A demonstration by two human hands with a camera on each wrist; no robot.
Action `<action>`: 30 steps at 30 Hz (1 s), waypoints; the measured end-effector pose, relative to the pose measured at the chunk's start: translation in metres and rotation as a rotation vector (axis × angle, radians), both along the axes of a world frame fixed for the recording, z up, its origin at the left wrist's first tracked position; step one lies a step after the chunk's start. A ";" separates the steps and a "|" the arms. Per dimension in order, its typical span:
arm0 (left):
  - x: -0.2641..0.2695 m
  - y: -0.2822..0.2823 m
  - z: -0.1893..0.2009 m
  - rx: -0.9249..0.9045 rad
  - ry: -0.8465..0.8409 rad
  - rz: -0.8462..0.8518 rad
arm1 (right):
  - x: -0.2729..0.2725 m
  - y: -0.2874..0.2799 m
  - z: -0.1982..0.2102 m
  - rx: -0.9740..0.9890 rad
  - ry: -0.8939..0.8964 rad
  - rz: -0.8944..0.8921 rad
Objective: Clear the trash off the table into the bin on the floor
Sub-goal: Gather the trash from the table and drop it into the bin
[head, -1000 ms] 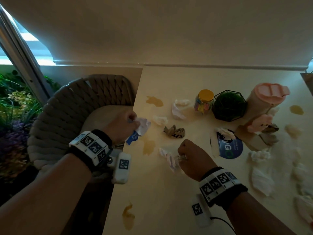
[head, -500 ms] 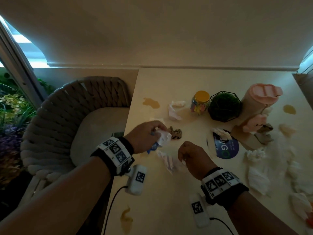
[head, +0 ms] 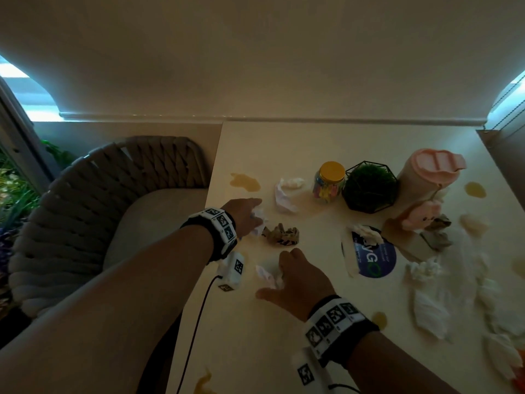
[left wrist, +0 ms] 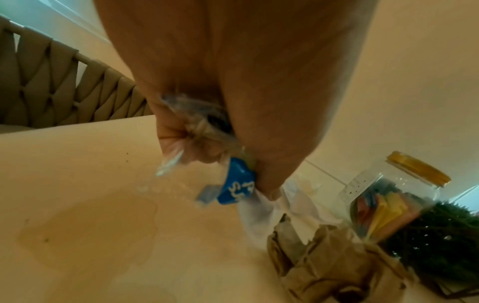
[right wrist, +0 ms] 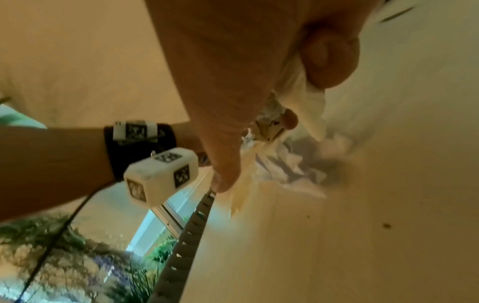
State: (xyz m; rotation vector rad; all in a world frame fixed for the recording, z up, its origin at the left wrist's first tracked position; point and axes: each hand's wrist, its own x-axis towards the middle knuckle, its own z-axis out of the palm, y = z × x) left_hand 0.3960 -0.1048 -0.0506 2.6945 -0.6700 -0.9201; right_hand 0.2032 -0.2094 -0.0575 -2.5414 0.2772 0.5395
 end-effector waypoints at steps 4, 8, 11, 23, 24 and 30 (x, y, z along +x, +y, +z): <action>0.006 -0.005 -0.009 0.029 -0.056 -0.011 | 0.010 0.009 -0.011 -0.040 0.000 0.047; 0.007 -0.006 -0.008 0.054 -0.088 -0.021 | 0.008 0.007 -0.005 0.029 0.014 0.016; 0.007 0.000 -0.008 0.009 -0.092 0.019 | 0.007 -0.002 0.013 0.096 -0.079 -0.053; 0.008 0.051 0.014 -0.317 -0.083 0.200 | 0.075 -0.021 -0.015 -0.232 -0.032 -0.021; 0.010 0.047 0.013 -0.313 -0.115 0.173 | 0.071 -0.021 -0.015 -0.244 -0.026 -0.001; 0.016 -0.015 0.004 -0.249 -0.182 -0.078 | 0.026 -0.021 -0.010 -0.057 -0.054 -0.031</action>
